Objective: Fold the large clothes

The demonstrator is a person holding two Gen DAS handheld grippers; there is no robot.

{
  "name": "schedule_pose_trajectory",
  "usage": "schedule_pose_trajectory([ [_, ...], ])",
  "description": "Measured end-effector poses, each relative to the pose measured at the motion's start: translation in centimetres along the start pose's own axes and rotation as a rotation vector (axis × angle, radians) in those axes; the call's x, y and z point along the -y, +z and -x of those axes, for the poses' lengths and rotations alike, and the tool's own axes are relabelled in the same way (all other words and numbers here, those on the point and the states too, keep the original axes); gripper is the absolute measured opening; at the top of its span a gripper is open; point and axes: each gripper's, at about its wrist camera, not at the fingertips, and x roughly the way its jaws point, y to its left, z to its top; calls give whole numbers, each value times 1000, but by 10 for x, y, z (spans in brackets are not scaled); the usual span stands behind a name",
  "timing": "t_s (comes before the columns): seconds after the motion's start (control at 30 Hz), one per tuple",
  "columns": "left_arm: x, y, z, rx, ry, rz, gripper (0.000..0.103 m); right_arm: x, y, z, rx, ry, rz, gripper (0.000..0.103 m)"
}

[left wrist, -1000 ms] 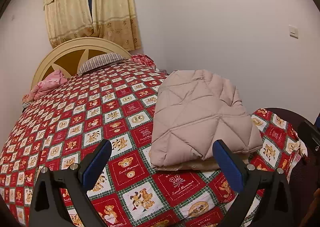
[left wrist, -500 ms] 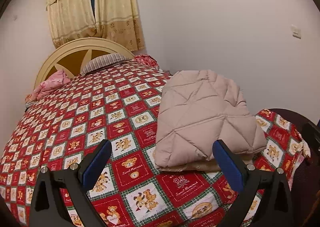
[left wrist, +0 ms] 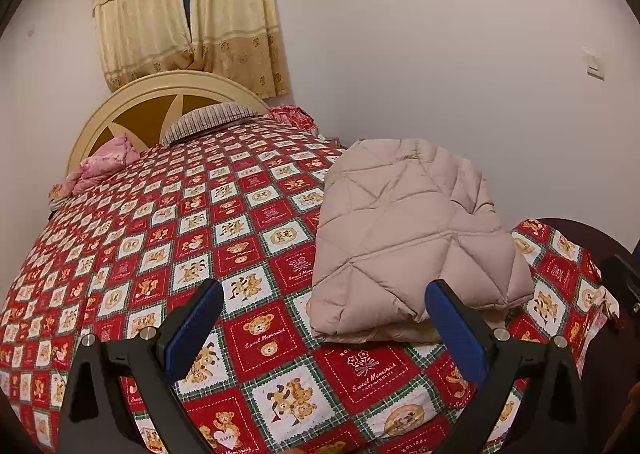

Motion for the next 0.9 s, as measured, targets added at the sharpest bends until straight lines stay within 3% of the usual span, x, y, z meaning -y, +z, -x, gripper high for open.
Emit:
schedule_pose_trajectory([
  [0.23, 3, 1, -2, 2, 27, -21, 102, 0, -1, 0, -2, -2, -1, 103],
  [0.6, -3, 1, -5, 3, -28, 2, 102, 0, -1, 0, -4, -3, 0, 103],
  [0.9, 0, 0, -4, 10, 9, -21, 102, -1, -4, 0, -12, -8, -4, 103],
])
